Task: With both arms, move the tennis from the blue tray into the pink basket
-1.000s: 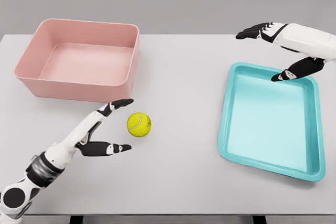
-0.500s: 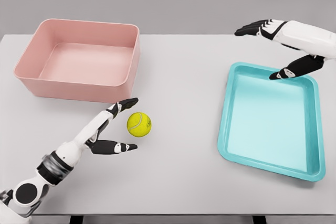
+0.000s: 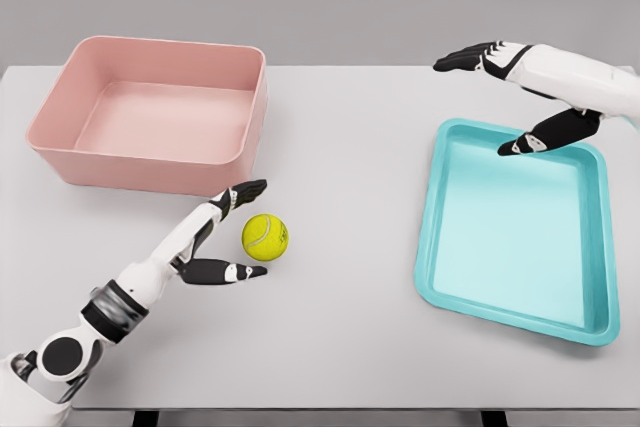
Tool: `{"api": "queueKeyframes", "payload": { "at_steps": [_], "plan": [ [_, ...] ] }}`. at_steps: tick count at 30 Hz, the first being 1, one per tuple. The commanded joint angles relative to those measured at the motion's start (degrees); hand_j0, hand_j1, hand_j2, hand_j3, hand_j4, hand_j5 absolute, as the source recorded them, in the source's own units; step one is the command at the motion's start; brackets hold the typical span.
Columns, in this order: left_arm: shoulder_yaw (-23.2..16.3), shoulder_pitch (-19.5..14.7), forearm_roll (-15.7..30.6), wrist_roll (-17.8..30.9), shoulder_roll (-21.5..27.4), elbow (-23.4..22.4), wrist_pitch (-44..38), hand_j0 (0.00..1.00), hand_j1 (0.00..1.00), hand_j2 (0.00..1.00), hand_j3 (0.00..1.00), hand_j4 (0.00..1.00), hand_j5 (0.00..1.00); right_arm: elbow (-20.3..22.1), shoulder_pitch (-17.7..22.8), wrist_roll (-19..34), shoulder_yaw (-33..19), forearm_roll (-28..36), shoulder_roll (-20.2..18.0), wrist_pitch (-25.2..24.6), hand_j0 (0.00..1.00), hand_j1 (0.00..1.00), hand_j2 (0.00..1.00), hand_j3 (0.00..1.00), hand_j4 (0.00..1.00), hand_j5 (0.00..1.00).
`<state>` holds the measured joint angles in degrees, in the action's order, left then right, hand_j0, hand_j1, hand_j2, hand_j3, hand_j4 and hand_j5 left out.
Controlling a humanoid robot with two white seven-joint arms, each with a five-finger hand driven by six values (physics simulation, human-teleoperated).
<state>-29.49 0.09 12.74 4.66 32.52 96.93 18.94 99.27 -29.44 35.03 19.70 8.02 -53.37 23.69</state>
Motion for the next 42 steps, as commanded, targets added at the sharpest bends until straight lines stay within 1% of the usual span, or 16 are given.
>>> {"api": "queueKeyframes", "payload": {
  "at_steps": [1, 2, 14, 16, 26, 29, 33, 34, 38, 40, 42],
  "plan": [
    [-0.4, -0.1, 0.2, 0.0, -0.4, -1.0, -0.1, 0.95, 0.95, 0.95, 0.95, 0.95, 0.95, 0.0, 0.0, 0.0, 0.1, 0.3, -0.2, -0.1, 1.0, 1.0, 1.0, 1.0, 1.0, 1.0],
    [-0.5, -0.4, 0.2, 0.0, -1.1, -1.5, -0.1, 0.95, 0.95, 0.95, 0.95, 0.95, 0.95, 0.0, 0.0, 0.0, 0.1, 0.3, -0.2, -0.1, 1.0, 1.0, 1.0, 1.0, 1.0, 1.0],
    [-0.8, -1.4, -0.3, 0.0, -2.6, -3.7, -1.7, 0.95, 0.95, 0.95, 0.95, 0.95, 0.95, 0.1, 0.4, 0.0, 0.1, 0.3, -0.2, -0.1, 1.0, 1.0, 1.0, 1.0, 1.0, 1.0],
    [-1.5, -2.0, -0.3, 0.0, -2.6, -4.3, -1.7, 0.95, 0.95, 0.95, 0.95, 0.95, 0.95, 0.1, 0.3, 0.0, 0.1, 0.3, -0.2, -0.1, 1.0, 1.0, 1.0, 1.0, 1.0, 1.0],
    [-2.5, -2.4, -0.4, -0.1, -2.6, -5.3, -2.0, 0.94, 0.94, 0.94, 0.94, 0.94, 0.94, 0.2, 0.4, 0.0, 0.0, 0.3, -0.2, 0.0, 1.0, 1.0, 1.0, 1.0, 1.0, 1.0],
    [-2.5, -2.3, -0.5, -0.1, -2.6, -5.3, -2.1, 0.86, 0.86, 0.86, 0.86, 0.86, 0.86, 0.6, 0.4, 0.0, 0.0, 0.3, -0.4, 0.0, 1.0, 1.0, 1.0, 1.0, 1.0, 1.0],
    [-2.6, -2.3, -0.5, -0.1, -2.6, -5.3, -2.0, 0.6, 0.6, 0.6, 0.6, 0.6, 0.6, 0.6, 0.4, 0.0, 0.0, 0.3, -0.5, 0.0, 1.0, 1.0, 1.0, 1.0, 1.0, 1.0],
    [-2.6, -2.3, -0.6, -0.1, -2.5, -5.2, -2.0, 0.55, 0.55, 0.55, 0.55, 0.55, 0.55, 0.6, 0.4, 0.0, 0.0, 0.3, -0.6, 0.0, 1.0, 1.0, 1.0, 1.0, 1.0, 1.0],
    [-2.6, -2.2, -0.6, -0.1, -2.5, -5.1, -1.8, 0.46, 0.46, 0.46, 0.46, 0.46, 0.46, 0.6, 0.4, 0.0, -0.1, 0.3, -0.6, 0.0, 1.0, 1.0, 1.0, 1.0, 1.0, 1.0],
    [-2.6, -2.2, -0.6, 0.0, -2.4, -4.9, -1.7, 0.44, 0.44, 0.44, 0.44, 0.44, 0.44, 0.6, 0.4, 0.0, -0.2, 0.3, -0.6, 0.0, 1.0, 1.0, 1.0, 1.0, 1.0, 1.0],
    [-2.6, -2.2, -0.6, 0.0, -2.1, -4.0, -1.5, 0.44, 0.44, 0.44, 0.44, 0.44, 0.44, 0.6, 0.4, 0.0, -0.2, 0.3, -0.6, 0.0, 1.0, 1.0, 1.0, 1.0, 1.0, 1.0]
  ]
}}
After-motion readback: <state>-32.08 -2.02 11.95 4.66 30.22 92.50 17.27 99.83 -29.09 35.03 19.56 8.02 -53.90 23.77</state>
